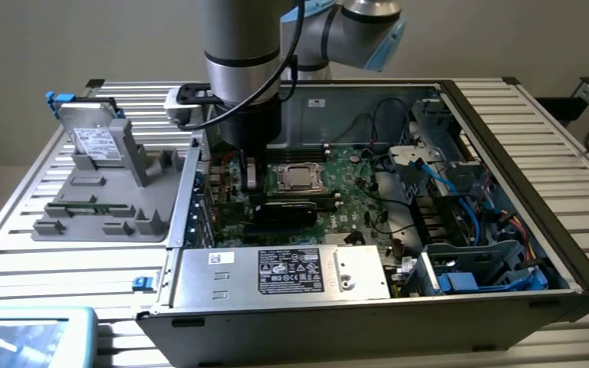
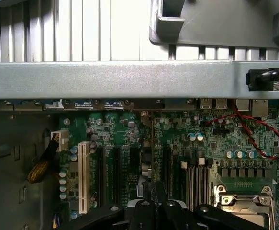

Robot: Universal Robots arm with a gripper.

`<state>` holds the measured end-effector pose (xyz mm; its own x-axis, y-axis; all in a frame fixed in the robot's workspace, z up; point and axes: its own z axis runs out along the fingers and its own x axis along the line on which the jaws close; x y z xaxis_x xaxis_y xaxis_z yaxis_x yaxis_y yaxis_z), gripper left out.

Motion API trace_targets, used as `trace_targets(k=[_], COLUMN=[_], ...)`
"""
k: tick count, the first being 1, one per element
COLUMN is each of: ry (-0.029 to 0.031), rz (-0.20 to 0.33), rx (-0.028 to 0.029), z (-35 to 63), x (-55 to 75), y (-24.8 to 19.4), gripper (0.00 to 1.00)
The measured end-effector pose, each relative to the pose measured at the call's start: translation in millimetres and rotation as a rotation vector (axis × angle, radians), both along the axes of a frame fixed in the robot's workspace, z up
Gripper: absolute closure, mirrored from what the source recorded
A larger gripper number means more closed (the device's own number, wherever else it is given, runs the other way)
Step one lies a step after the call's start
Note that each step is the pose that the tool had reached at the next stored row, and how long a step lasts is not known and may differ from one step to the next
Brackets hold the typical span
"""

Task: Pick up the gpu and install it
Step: 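Press down on the gpu until it lock into place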

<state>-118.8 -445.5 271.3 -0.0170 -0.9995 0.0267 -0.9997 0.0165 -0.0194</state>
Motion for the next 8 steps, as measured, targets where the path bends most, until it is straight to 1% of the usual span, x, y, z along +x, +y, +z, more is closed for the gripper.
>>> trace_targets(k=[8], ry=[0.0002], rz=[0.000], rx=[-0.0003], z=[-2.3], x=[-0.8], y=[0.0], gripper=[0.88])
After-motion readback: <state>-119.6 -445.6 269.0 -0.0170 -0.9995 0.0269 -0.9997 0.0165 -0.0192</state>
